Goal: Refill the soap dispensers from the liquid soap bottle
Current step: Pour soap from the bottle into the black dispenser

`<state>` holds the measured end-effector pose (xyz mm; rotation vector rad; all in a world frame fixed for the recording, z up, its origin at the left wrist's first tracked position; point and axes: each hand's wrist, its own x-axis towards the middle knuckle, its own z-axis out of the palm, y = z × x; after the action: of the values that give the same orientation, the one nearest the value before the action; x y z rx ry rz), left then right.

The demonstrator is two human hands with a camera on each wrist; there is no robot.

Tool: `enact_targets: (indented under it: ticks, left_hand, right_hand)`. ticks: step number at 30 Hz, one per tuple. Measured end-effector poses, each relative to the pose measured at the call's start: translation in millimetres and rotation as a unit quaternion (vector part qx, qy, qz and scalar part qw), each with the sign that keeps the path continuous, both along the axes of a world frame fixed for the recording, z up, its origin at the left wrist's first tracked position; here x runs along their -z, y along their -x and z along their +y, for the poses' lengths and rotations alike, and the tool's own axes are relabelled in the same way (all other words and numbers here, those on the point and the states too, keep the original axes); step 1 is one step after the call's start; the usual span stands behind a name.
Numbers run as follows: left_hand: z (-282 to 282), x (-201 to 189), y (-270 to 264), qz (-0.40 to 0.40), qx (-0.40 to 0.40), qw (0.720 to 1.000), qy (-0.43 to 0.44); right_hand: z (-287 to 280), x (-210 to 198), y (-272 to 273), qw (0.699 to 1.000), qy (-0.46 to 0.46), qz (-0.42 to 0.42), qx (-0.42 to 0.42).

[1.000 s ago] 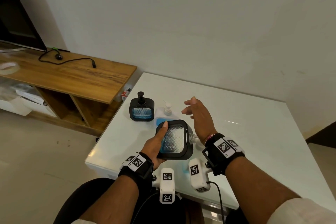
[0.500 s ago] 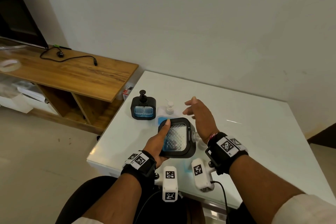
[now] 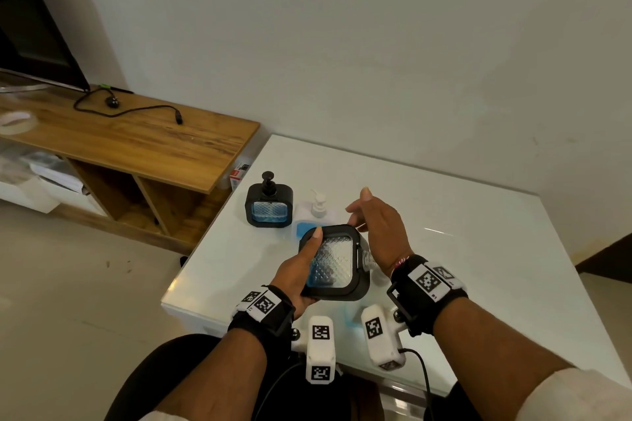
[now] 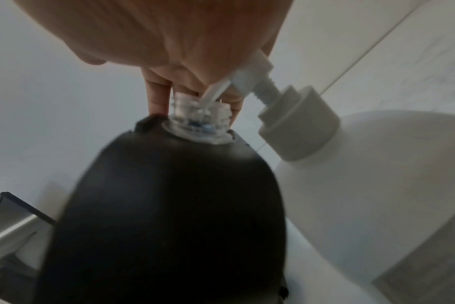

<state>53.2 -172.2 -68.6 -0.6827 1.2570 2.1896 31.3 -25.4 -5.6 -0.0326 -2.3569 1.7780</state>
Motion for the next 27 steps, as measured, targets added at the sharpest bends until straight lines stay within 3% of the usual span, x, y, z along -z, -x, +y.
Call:
enact_targets:
  ticks: [8,14,22,27]
  left_hand:
    - [-2.5,0.2,-1.6,-0.006,-0.011,1.000,-0.003]
    - [-1.6,-0.5,-0.2,-0.005,-0.007,1.000,-0.009]
    - [-2.8,1.6,0.8,0.004,-0.007,1.000,-0.013]
    - [-1.7,1.9,2.5,-0.002,-0.008,1.000,-0.016]
  right_hand:
    - [3.0,2.6,-1.7,0.999,0.046,0.005,0.008]
    - [3.4,1.8,-1.7,1.000,-0.009,-0.012,-0.019]
    - [2.1,-1.5,0.4,1.000,0.027,-0.002,0.000]
    - [-1.5,3.6,-0.5,0.999,-0.025,0.008,-0.032]
